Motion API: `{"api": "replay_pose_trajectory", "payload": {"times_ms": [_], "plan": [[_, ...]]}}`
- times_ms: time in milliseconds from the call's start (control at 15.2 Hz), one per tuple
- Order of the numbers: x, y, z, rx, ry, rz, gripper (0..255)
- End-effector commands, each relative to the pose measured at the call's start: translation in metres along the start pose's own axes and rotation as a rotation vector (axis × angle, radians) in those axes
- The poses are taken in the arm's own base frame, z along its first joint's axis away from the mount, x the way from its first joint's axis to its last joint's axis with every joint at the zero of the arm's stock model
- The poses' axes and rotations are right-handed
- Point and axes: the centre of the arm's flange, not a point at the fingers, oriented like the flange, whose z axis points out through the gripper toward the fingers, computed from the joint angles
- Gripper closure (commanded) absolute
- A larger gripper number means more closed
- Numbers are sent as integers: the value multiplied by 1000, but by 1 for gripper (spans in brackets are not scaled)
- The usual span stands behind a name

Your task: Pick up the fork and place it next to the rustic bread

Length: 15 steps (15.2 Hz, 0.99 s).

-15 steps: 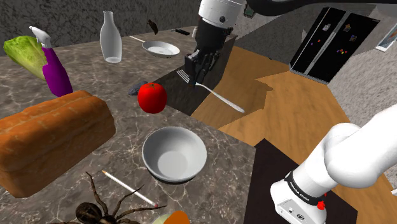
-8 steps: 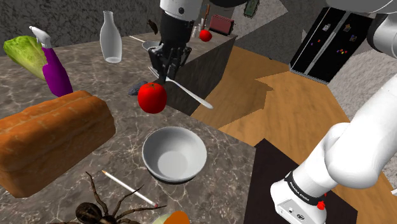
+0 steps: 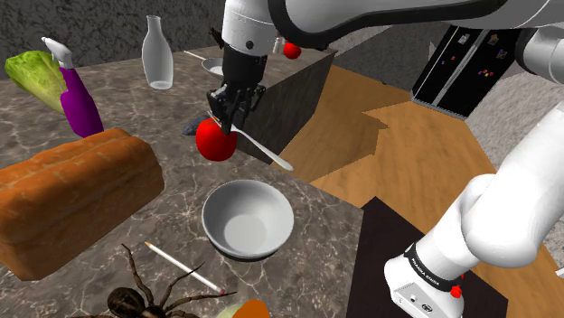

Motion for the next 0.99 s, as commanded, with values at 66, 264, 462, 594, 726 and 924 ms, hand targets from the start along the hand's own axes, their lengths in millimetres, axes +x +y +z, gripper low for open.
{"api": "replay_pose_trajectory", "payload": {"times_ms": [66,264,462,594,726,924], "plan": [[-2,0,16,0,0,0,255],[-3,1,32,0,0,0,255],[-4,1,47,0,0,0,255],[-5,1,58,0,0,0,255],[-6,1,69,0,0,0,255],[-7,1,84,0,0,0,255]]}}
